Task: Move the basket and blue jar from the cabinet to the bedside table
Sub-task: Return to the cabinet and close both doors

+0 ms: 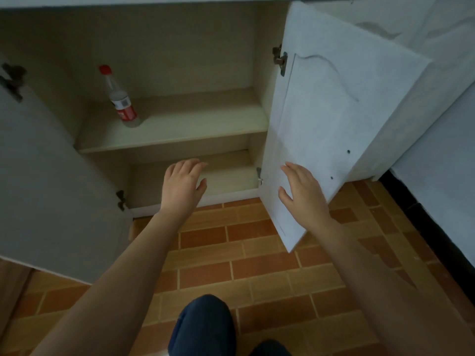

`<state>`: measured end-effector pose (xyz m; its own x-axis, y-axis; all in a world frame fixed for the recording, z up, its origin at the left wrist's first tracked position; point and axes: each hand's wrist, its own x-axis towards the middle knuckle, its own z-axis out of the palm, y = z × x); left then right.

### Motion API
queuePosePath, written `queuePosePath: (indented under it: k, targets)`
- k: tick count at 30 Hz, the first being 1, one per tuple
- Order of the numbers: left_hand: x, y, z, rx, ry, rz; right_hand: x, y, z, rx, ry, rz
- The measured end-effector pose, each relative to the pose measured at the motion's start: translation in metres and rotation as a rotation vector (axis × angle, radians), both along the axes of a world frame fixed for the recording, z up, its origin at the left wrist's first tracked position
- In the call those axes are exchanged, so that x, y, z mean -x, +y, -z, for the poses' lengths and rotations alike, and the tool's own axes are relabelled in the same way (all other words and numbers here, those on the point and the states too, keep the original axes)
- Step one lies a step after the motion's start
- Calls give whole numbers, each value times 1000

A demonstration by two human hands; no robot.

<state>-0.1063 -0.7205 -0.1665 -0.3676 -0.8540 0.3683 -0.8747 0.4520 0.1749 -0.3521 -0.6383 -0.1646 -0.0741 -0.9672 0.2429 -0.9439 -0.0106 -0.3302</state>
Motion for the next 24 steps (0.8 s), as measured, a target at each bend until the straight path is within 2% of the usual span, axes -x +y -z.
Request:
queuePosePath:
  k: [10, 13, 20, 24]
  targets:
    - [28, -44, 169, 105, 61, -18, 15, -43, 158, 183, 23, -15]
    - [37, -50, 204, 117, 86, -33, 24, -40, 189, 242, -31, 21]
    - [62, -48, 229, 131, 132, -36, 54, -16, 203, 429, -166, 76]
    - [76, -46, 224, 121, 133, -16, 70, 4, 206, 490, -149, 82]
